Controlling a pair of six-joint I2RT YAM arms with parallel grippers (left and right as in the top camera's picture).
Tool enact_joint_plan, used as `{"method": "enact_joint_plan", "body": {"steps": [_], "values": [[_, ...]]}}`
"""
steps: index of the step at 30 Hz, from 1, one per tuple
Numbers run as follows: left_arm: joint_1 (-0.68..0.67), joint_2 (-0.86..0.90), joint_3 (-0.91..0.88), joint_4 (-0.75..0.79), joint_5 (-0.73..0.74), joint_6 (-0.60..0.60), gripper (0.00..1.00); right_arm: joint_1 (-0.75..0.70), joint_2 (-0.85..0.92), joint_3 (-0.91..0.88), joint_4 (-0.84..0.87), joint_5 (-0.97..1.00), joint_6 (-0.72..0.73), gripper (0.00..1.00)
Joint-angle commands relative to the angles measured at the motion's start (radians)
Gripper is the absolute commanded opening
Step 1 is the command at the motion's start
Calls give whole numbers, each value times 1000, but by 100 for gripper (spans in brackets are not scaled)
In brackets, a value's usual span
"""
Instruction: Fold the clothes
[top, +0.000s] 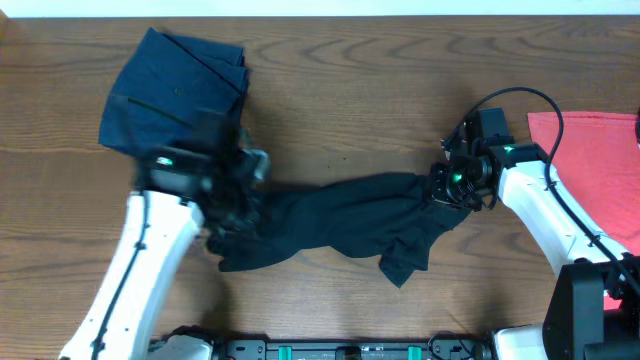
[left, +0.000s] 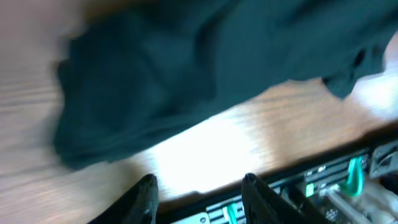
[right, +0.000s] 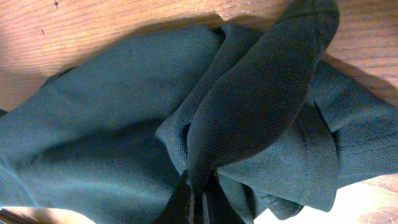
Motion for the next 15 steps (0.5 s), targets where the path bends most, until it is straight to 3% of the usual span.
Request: {"method": "enact_joint_plan", "body": {"steps": [1, 5, 13, 15], "values": [[-47, 0, -134, 66, -25, -107, 47, -10, -21, 0, -4, -5, -20, 1], [-51, 0, -266, 205, -38, -149, 57, -10, -21, 0, -4, -5, -20, 1], [-51, 0, -402, 438, -195, -193, 57, -10, -21, 0, -4, -5, -20, 1], [-51, 1, -436, 481, -198, -197, 49, -10, -21, 0, -5, -5, -20, 1]]}}
